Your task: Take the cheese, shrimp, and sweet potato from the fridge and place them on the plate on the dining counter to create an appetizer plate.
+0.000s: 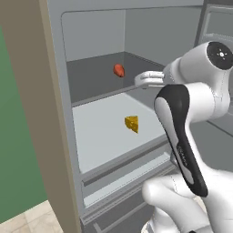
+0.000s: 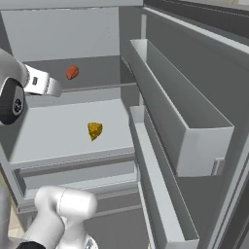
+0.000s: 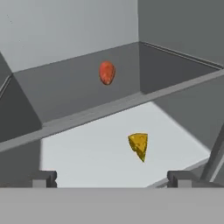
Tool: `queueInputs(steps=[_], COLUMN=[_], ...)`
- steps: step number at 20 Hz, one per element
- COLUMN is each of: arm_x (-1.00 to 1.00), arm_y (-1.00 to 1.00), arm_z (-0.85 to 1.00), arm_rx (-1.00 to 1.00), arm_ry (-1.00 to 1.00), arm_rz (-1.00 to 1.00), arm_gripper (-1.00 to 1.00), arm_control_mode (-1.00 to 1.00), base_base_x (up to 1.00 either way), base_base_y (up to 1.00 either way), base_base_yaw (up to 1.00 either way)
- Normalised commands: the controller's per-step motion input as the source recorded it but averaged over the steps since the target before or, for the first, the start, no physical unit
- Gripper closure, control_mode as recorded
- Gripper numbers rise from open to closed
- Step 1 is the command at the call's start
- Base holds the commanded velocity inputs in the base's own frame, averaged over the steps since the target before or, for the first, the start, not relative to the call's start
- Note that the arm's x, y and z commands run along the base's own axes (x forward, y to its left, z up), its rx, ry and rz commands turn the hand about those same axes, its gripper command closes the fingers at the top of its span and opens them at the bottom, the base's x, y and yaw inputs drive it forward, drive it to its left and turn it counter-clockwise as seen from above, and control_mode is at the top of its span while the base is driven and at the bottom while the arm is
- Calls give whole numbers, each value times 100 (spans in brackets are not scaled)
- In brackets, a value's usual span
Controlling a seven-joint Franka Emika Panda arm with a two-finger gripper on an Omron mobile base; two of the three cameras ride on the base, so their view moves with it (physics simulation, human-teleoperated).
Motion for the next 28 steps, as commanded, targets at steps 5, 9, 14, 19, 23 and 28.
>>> queueInputs(steps=[5,9,14,19,23,28], arm_x=[40,45,47,55,59,57], arm_y=[0,0,0,0,0,2], arm_z=[2,0,11,22,3,-4], arm_rx=[0,0,0,0,0,0], arm_ry=[-15,-11,1,13,14,1], arm_rz=[-2,0,0,0,0,0], arm_gripper=[-100,-100,-100,-100,-100,-100], arm_control_mode=[-100,-100,-100,-100,-100,-100], base_base_x=[0,0,0,0,0,0], base_base_y=[0,0,0,0,0,0], base_base_yaw=[0,0,0,0,0,0])
